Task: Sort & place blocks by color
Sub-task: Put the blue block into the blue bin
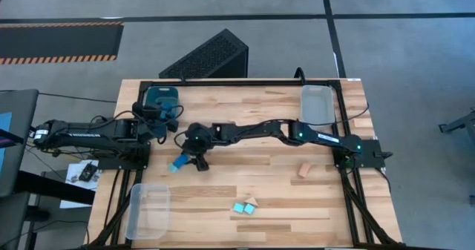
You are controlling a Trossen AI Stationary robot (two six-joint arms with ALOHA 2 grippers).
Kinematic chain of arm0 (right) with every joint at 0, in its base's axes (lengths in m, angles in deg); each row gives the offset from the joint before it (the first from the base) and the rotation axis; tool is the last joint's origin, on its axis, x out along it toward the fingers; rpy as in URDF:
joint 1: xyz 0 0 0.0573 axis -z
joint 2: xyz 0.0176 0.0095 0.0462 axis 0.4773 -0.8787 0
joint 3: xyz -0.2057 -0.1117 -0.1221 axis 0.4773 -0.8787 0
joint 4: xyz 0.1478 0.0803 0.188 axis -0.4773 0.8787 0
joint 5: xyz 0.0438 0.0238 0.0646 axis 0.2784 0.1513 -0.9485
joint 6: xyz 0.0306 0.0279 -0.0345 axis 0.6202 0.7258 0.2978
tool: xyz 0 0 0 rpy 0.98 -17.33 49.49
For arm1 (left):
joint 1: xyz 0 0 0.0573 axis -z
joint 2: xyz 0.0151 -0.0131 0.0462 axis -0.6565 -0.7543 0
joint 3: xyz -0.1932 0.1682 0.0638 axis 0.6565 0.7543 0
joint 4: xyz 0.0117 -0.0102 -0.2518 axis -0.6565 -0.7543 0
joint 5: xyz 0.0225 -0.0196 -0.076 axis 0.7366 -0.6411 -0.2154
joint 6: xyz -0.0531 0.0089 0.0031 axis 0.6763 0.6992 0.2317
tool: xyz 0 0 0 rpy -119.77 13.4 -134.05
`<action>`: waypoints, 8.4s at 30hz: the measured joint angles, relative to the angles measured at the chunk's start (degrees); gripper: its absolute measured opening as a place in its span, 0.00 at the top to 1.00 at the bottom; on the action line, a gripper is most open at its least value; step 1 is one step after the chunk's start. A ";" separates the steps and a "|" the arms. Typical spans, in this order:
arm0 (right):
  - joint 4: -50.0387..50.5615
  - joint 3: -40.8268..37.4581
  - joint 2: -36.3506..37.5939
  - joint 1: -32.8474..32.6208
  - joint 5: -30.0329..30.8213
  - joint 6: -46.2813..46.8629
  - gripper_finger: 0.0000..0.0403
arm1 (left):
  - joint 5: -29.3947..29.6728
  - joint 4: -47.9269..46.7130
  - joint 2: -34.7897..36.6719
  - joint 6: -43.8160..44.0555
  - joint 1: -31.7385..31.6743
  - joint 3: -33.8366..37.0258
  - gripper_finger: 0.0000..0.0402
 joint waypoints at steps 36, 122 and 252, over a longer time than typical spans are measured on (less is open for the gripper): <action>0.29 -0.27 0.95 -3.25 0.38 -4.26 0.39 | -1.80 0.53 0.00 -1.04 0.02 0.00 0.48; -41.03 -59.32 36.04 -4.04 16.28 11.21 0.66 | -26.47 35.42 -27.36 -23.03 23.91 0.00 0.48; -15.73 -61.15 48.88 -1.76 46.75 20.25 0.52 | -23.64 13.11 -18.82 -1.88 -23.40 0.00 0.72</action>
